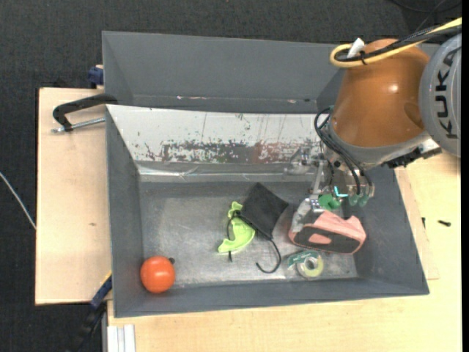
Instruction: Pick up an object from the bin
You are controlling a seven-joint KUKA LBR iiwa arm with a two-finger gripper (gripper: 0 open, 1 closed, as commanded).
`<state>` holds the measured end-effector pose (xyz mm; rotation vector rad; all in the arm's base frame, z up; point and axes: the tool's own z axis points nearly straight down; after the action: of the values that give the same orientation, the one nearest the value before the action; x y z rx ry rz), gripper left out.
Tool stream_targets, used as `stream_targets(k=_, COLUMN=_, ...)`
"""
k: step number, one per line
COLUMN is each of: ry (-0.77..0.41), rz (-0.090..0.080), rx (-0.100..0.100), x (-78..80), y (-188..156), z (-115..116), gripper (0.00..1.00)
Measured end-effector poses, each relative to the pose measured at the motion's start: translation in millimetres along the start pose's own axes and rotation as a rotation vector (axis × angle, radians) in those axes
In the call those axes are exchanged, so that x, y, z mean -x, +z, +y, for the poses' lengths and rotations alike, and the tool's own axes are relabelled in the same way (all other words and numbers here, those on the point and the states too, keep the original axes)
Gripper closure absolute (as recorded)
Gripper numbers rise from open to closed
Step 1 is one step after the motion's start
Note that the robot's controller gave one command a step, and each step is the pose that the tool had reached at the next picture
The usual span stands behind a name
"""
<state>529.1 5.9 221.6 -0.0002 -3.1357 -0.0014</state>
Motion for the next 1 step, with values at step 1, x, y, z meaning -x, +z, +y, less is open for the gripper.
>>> stream_targets(k=1, ry=0.000, rz=-0.008, rx=0.000, x=1.5, y=-3.8, z=0.0, gripper=0.00)
